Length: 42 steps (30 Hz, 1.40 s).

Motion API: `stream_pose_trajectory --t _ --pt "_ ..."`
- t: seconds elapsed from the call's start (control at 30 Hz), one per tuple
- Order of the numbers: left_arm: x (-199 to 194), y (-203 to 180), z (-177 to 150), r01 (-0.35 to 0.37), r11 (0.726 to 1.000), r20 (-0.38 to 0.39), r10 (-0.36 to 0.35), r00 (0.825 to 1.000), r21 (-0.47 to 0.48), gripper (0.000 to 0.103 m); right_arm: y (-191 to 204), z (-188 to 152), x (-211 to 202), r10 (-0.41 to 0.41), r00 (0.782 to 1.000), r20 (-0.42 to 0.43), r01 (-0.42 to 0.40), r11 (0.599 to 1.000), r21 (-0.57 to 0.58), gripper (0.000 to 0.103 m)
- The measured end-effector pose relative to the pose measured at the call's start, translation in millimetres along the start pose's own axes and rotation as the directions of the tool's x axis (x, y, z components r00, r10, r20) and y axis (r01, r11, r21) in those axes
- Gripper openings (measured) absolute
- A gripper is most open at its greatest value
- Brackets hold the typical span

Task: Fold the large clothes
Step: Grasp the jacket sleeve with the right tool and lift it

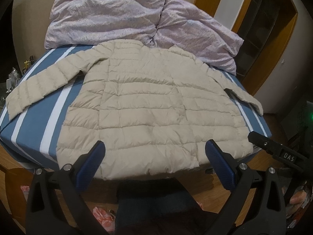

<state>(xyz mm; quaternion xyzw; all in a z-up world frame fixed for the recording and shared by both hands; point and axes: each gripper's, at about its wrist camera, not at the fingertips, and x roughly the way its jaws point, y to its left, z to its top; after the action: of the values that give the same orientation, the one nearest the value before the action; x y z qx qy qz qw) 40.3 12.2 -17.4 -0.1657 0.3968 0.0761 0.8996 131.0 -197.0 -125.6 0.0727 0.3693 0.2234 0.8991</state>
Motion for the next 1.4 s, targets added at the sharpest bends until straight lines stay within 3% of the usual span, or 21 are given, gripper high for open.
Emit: stream_pose_trajectory --t 0.4,0.67,0.77,0.93,1.0,1.1,1.27,1.33,1.4 --pt "82 13 45 -0.099 0.994 -0.056 0.101 0.993 0.050 0.101 -53 49 45 -0.129 0.992 0.000 0.128 0.986 0.111 0.102" --pt "132 30 75 -0.174 0.983 -0.058 0.178 0.982 0.065 0.101 -118 96 78 -0.285 0.958 -0.028 0.284 0.935 0.210 0.102" --pt "147 37 85 -0.205 0.976 -0.043 0.208 0.977 0.070 0.101 -143 116 89 -0.351 0.936 -0.024 0.347 0.910 0.226 0.102" --pt "171 48 94 -0.272 0.960 -0.024 0.274 0.961 0.073 0.101 -198 148 100 -0.466 0.884 -0.024 0.454 0.847 0.276 0.102" --pt "180 53 93 -0.298 0.952 -0.026 0.300 0.953 0.076 0.101 -230 159 100 -0.521 0.853 -0.013 0.497 0.805 0.324 0.102" --pt "193 57 90 -0.309 0.947 -0.032 0.313 0.949 0.086 0.101 -276 169 99 -0.565 0.825 -0.013 0.522 0.753 0.402 0.102" --pt "198 55 86 -0.324 0.940 -0.010 0.327 0.945 0.106 0.101 -349 172 99 -0.589 0.807 -0.051 0.514 0.655 0.554 0.102" --pt "200 56 86 -0.322 0.942 -0.015 0.325 0.946 0.101 0.101 -373 169 100 -0.587 0.808 -0.056 0.494 0.622 0.608 0.095" --pt "201 57 86 -0.318 0.943 -0.021 0.321 0.947 0.097 0.101 -386 166 101 -0.566 0.823 -0.052 0.462 0.614 0.640 0.090"
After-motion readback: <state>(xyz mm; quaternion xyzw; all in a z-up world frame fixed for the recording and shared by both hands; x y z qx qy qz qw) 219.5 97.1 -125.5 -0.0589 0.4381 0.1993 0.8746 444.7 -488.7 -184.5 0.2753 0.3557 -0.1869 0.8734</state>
